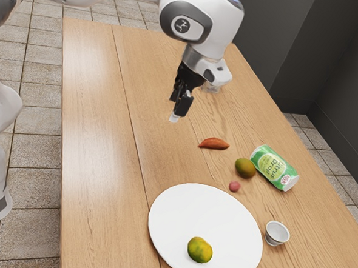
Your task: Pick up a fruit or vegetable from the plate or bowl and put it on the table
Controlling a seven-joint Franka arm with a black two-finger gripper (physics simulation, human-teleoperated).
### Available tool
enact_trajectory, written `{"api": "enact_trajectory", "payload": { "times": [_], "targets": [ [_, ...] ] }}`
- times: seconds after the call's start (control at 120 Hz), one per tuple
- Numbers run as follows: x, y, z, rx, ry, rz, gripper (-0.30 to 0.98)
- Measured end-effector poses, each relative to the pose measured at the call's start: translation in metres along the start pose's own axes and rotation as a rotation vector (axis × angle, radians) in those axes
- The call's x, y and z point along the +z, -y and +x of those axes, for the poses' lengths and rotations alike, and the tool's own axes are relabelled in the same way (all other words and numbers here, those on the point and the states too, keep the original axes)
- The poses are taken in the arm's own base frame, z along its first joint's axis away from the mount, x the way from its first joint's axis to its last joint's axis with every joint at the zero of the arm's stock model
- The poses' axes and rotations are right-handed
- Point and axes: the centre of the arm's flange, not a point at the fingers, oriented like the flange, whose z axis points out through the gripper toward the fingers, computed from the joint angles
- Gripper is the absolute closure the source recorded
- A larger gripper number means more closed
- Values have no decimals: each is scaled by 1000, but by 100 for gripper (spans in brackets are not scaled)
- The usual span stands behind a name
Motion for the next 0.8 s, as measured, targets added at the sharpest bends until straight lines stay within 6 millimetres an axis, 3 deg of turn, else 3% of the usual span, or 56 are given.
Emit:
{"api": "enact_trajectory", "payload": {
  "times": [0.083,0.133,0.217,0.283,0.367,0.408,0.45,0.517,0.608,0.675,0.742,0.8],
  "targets": [
    [-15,4,7,13,-82,68,0],
    [-26,-14,15,66,-129,100,0],
    [-35,-74,42,241,-181,148,0],
    [-40,-144,66,447,-219,160,0],
    [-41,-227,71,694,-253,150,0],
    [-44,-252,69,788,-269,146,0],
    [-32,-259,78,856,-253,147,0],
    [-16,-243,95,919,-227,139,0],
    [-10,-245,99,1053,-222,120,0],
    [-5,-259,97,1171,-216,115,0],
    [13,-271,105,1272,-186,113,0],
    [25,-300,101,1392,-171,106,0]
  ]
}}
